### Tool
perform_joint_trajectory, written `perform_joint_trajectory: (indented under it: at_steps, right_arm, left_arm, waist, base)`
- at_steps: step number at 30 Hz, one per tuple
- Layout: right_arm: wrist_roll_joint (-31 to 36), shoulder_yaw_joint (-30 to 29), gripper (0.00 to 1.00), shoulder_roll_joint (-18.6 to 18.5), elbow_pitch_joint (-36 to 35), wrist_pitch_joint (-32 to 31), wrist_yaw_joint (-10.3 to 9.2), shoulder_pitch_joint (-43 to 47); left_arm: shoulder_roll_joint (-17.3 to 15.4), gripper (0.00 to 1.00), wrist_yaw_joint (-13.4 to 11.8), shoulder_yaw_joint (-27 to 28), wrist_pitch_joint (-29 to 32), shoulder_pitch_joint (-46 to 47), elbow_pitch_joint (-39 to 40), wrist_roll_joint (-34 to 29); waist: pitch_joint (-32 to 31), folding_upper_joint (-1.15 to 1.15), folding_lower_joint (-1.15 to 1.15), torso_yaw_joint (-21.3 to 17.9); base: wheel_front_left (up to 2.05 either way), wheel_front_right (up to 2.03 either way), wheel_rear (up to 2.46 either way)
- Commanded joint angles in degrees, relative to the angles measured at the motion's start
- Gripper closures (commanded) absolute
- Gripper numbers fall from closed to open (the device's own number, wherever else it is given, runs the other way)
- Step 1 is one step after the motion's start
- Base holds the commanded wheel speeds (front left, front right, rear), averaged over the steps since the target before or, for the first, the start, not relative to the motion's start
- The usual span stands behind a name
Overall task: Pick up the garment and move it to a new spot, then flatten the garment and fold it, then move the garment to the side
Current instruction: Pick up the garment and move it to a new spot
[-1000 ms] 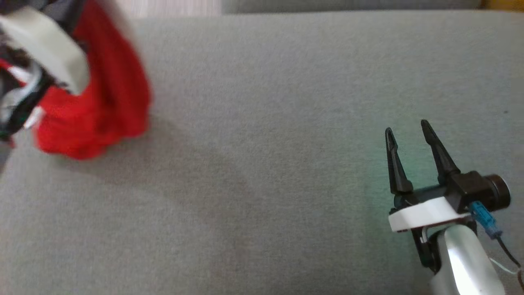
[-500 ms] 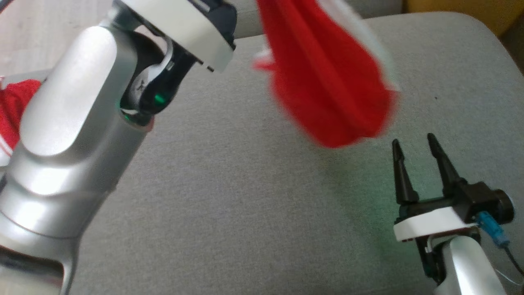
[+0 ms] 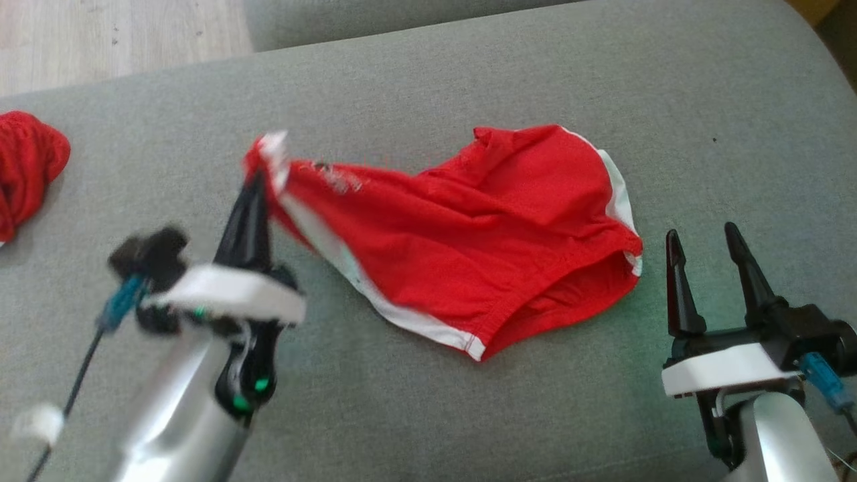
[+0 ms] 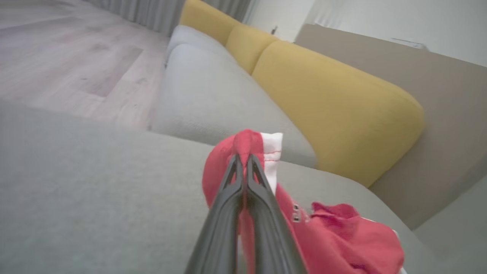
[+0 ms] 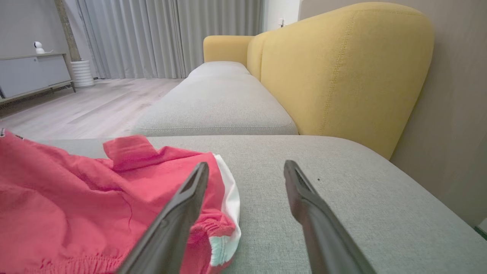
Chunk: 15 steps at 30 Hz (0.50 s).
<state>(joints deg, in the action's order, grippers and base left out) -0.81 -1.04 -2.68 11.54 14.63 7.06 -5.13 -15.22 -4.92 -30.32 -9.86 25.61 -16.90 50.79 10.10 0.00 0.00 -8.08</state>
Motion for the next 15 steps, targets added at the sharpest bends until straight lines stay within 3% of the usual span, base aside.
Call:
perform_joint_trajectory:
  at_steps: [1, 8, 10, 11, 12, 15]
  right_arm:
    - [0.4, 0.95, 0.0, -0.2, -2.13, 0.37, 0.43, -0.61]
    - [1.61, 1.39, 0.0, -0.2, -2.41, 0.37, 0.43, -0.54]
    - [1.79, 1.59, 0.0, -0.2, -2.44, 0.37, 0.43, -0.81]
    - [1.9, 1.74, 0.0, -0.2, -2.38, 0.37, 0.43, -1.04]
    - [2.06, 1.89, 0.0, -0.2, -2.36, 0.37, 0.43, -1.24]
    - [2.28, 2.16, 0.0, -0.2, -2.27, 0.37, 0.43, -1.44]
  left_arm:
    - [-0.46, 1.0, -0.31, 3.54, -1.84, 1.34, 0.87, 0.42]
    - [1.12, 1.0, 0.49, 10.42, -5.01, -4.68, -4.63, 0.52]
    - [1.78, 0.56, 1.36, 11.7, -5.08, -4.79, -5.11, -0.19]
    - [2.15, 0.1, 1.83, 12.59, -5.1, -4.84, -5.02, -0.73]
    - [2.49, 0.0, 2.23, 13.52, -5.11, -4.96, -4.71, -1.61]
    - [3.49, 0.0, 3.63, 15.92, -5.12, -6.07, -3.43, -4.94]
  waist:
    - [0.16, 0.0, 0.0, 0.15]
    - [1.09, 0.0, 0.0, 1.82]
    - [1.37, 0.0, 0.0, 2.21]
    - [1.5, 0.0, 0.0, 2.37]
    - [1.58, 0.0, 0.0, 2.56]
    - [1.15, 0.0, 0.0, 3.22]
  base:
    - [0.0, 0.0, 0.0]
    - [0.0, 0.0, 0.0]
    - [0.0, 0.0, 0.0]
    - [0.0, 0.0, 0.0]
    - [0.0, 0.0, 0.0]
    - [0.0, 0.0, 0.0]
